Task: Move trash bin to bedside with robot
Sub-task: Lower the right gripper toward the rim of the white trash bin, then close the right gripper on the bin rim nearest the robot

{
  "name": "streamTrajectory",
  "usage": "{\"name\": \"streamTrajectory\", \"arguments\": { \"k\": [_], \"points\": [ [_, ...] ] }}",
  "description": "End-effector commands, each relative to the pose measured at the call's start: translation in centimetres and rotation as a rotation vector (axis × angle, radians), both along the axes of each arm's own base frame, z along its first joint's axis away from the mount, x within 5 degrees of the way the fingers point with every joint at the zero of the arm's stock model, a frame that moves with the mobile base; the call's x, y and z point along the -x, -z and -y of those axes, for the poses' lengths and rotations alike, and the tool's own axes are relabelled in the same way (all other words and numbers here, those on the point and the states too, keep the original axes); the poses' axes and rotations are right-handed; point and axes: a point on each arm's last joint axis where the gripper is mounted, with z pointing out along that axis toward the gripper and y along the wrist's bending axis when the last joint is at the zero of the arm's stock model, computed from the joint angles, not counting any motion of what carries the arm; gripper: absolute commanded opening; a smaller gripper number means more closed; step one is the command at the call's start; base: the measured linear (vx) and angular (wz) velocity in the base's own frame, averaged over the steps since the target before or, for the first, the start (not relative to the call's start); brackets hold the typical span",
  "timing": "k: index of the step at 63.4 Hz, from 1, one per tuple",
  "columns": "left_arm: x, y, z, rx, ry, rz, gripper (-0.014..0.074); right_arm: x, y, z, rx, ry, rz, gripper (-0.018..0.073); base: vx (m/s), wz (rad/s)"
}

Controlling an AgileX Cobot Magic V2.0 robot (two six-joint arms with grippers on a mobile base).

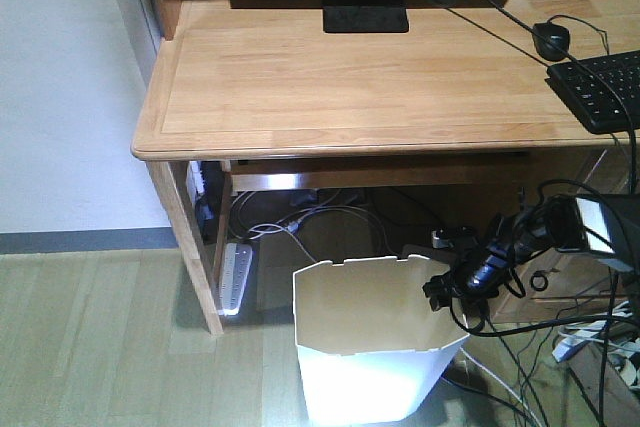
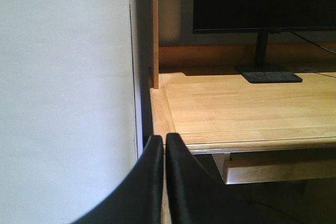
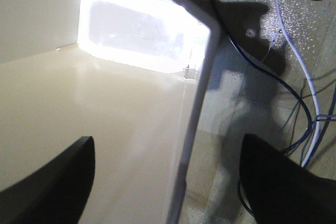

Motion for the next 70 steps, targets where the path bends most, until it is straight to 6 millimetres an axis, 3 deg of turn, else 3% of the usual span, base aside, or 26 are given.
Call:
{"name": "streamTrajectory", "arguments": {
  "k": [1,18,32,56,70],
  "points": [
    [-0.1,0.3,-0.2,0.014,-0.017,0.044,-0.0006,-2.5,-2.1,0.2,-0.011,-0.006,0.06,0.0494,0.0,0.0],
    [-0.1,0.3,-0.2,0.014,-0.017,0.044,-0.0006,-3.1,-1.1,-0.1,-0.05,-0.018,0.02,0.0316,0.0,0.0],
    [-0.1,0.3,-0.2,0.014,-0.017,0.044,-0.0006,-3.7,-2.2,-0.3,-0.075,-0.037,0.001,-0.0017,0.0,0.0],
    [-0.1,0.3,-0.2,0.014,-0.017,0.044,-0.0006,-3.7,-3.6,-0.9,-0.153,-0.042,-0.044,-0.0007,0.0,0.0],
    [-0.1,0.3,-0.2,0.014,-0.017,0.044,-0.0006,-4.0,-6.7,-1.0,-0.155,-0.028,0.071,-0.0006,0.0,0.0]
  ]
}}
